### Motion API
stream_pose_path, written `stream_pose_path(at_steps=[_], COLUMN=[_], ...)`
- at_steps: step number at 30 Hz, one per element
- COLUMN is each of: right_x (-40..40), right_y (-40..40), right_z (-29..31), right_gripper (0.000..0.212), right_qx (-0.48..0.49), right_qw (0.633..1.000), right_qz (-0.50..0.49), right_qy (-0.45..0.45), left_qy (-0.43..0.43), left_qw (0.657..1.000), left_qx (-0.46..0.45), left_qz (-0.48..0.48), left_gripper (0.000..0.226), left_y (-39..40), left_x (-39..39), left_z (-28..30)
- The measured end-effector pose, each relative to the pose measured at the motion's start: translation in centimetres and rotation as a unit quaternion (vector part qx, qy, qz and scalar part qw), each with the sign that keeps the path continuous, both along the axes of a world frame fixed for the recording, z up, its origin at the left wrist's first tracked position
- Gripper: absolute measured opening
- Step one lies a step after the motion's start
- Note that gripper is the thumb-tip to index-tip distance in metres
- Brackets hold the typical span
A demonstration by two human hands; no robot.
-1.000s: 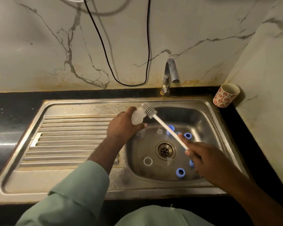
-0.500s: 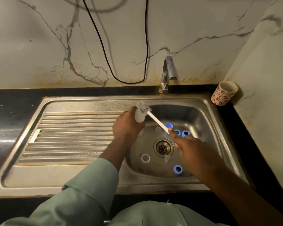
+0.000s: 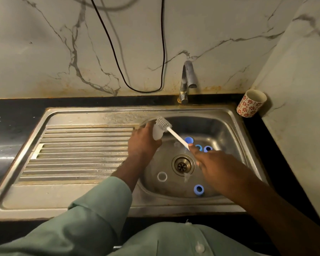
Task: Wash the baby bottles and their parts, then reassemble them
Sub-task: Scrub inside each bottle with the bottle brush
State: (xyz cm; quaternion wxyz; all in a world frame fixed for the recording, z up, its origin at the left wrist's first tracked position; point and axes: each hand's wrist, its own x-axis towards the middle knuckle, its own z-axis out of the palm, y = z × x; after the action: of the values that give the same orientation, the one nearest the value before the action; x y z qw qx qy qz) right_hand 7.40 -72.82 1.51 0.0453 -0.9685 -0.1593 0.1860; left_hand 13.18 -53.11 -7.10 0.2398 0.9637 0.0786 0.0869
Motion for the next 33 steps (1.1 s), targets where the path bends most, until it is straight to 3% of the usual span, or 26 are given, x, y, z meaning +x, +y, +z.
stream_pose_path(at_steps=[4,8,17,30,33], right_x=[0.5,0.4,0.0,-1.5,-1.3], right_y=[-0.1,0.2,0.3,-1.0,-0.7], right_z=[0.2,0.2,-1.0,-2.4,-2.5], right_gripper=[0.067,0.079,0.064,0.068,0.066], right_qx=[-0.009,-0.031,-0.008,0.006,0.026], right_qw=[1.000,0.999,1.000,1.000,1.000], right_qz=[-0.002,0.011,0.005,0.000,-0.005], right_qy=[0.024,0.028,0.026,-0.028,-0.018], left_qy=[0.016,0.013,0.016,0.003,-0.003], left_qw=[0.999,0.999,0.997,0.995,0.984], left_qx=[0.026,0.048,0.071,-0.082,-0.155], left_qz=[-0.017,-0.002,0.002,0.059,0.092], left_gripper=[0.066,0.067,0.060,0.060,0.060], left_y=[-0.2,0.4,-0.1,-0.1,-0.3], left_x=[-0.7,-1.0,-2.3,-3.0,-3.4], left_z=[-0.6,-0.8,-1.3,-0.9,-0.8])
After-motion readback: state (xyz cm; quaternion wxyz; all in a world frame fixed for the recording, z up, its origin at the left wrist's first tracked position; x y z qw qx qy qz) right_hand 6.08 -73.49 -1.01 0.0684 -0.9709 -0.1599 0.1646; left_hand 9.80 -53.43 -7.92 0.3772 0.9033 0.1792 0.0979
